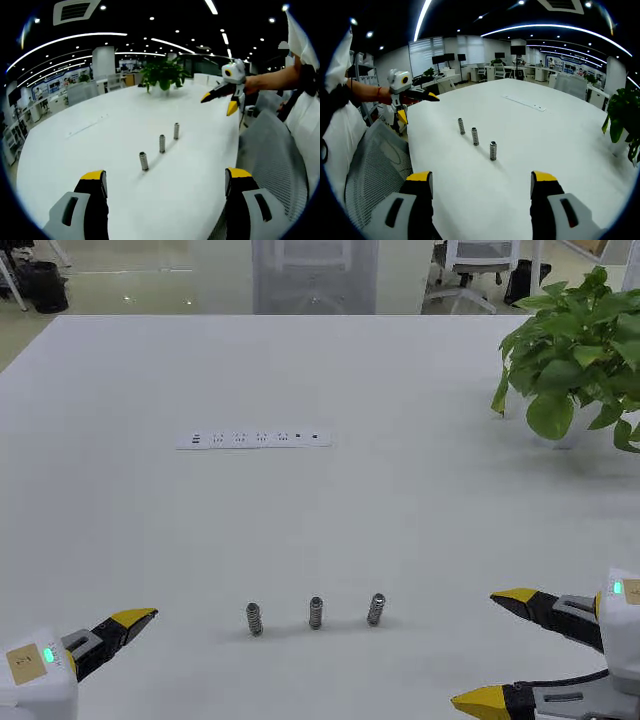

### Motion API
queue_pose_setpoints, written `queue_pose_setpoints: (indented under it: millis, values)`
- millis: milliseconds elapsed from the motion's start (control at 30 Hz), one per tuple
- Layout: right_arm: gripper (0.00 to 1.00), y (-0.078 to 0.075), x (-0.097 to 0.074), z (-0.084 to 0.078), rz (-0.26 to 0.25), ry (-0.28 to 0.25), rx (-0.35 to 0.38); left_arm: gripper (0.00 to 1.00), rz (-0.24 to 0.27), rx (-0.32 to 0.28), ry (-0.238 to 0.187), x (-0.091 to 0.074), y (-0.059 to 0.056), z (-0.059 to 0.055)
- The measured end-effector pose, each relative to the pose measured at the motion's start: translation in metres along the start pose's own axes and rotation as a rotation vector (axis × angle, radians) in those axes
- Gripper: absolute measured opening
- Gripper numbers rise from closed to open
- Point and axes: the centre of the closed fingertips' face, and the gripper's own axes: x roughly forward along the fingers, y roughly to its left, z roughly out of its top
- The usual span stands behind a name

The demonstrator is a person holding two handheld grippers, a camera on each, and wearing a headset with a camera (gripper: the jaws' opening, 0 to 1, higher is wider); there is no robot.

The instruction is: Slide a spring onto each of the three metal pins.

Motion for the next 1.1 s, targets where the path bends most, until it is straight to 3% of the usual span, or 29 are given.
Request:
queue_pose_setpoints:
  millis: [467, 1100]
  values:
    - [0.81, 0.008, -0.005, -0.004, -0.019, -0.015, 0.025, 0.99, 0.003, -0.007, -0.001, -0.002, -0.005, -0.001]
    - [0.81, 0.007, -0.006, -0.004, -0.025, -0.025, 0.035, 0.98, -0.010, 0.006, -0.016, 0.001, -0.008, 0.009]
